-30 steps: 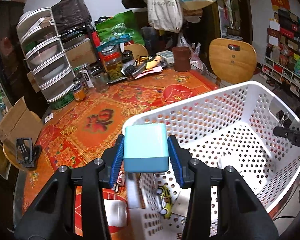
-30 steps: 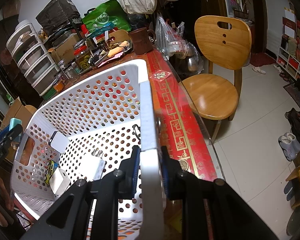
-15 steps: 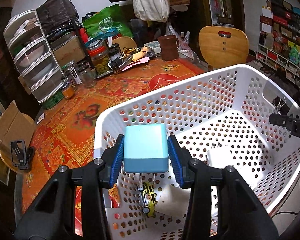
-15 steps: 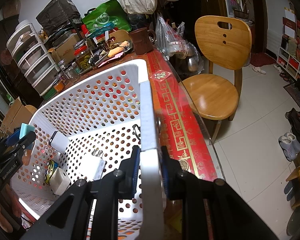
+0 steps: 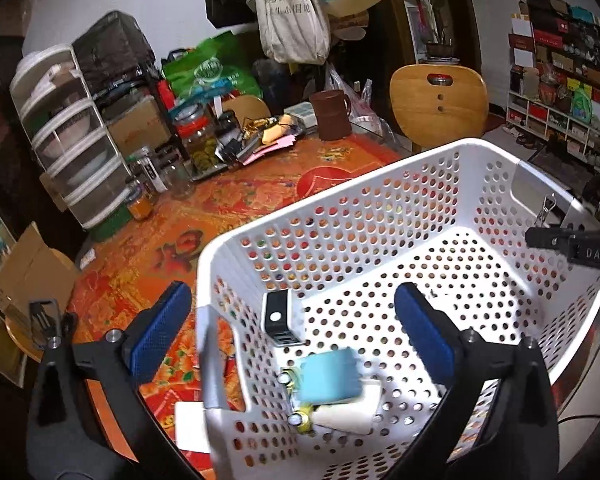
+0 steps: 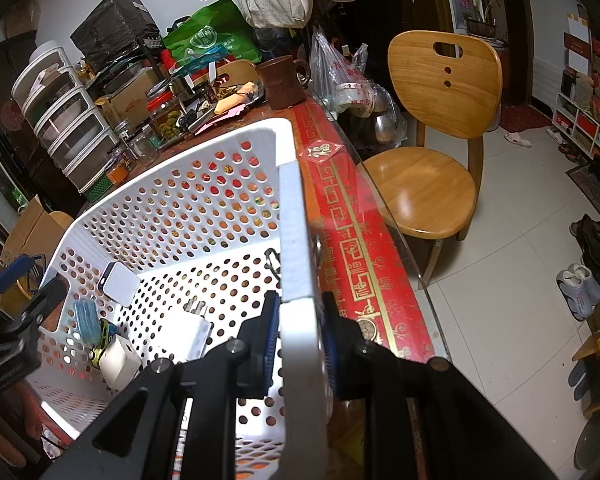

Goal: Organize rigid objects
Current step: 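Return the left tool to the table and grasp the white power bank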

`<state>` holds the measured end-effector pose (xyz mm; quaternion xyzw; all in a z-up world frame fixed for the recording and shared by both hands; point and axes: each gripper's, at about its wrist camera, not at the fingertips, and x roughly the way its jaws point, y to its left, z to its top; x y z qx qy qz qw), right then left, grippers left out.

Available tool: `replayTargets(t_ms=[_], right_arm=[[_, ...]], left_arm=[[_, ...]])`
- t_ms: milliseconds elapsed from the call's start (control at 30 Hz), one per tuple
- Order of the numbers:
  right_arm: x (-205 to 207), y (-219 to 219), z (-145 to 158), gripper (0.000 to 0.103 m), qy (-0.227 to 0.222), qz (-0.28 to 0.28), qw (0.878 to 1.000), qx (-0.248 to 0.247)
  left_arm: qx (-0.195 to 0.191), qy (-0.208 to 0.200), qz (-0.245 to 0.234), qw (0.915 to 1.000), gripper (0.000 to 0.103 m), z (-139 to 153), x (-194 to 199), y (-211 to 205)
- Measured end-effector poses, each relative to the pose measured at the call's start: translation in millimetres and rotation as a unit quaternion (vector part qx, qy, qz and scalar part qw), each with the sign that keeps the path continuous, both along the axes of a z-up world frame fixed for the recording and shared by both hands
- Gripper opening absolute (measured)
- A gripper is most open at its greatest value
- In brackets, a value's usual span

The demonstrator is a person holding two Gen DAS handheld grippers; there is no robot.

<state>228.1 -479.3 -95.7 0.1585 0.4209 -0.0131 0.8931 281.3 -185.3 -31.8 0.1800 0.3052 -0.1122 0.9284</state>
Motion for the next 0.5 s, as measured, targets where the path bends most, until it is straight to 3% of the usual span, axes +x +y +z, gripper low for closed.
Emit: replayTargets(t_ms=[233,367,500], right_arm=[[0,-1,-1,0.020,0.000,0.000,1.000,0.000],[0,-1,-2,0.020,-0.003,-0.001,1.000,0.002],[-1,0,-3,0.020,-0.003,0.000,1.000,0.000]], left_arm=[[-0.028,-0.021,0.030,0.9989,0.101,12,-22,45],[-0.068,-0.044,0.086,0.9930,0.102,24,-44,112],[-0.102,-0.017,0.160,0.9816,0.102,2,-40,185]])
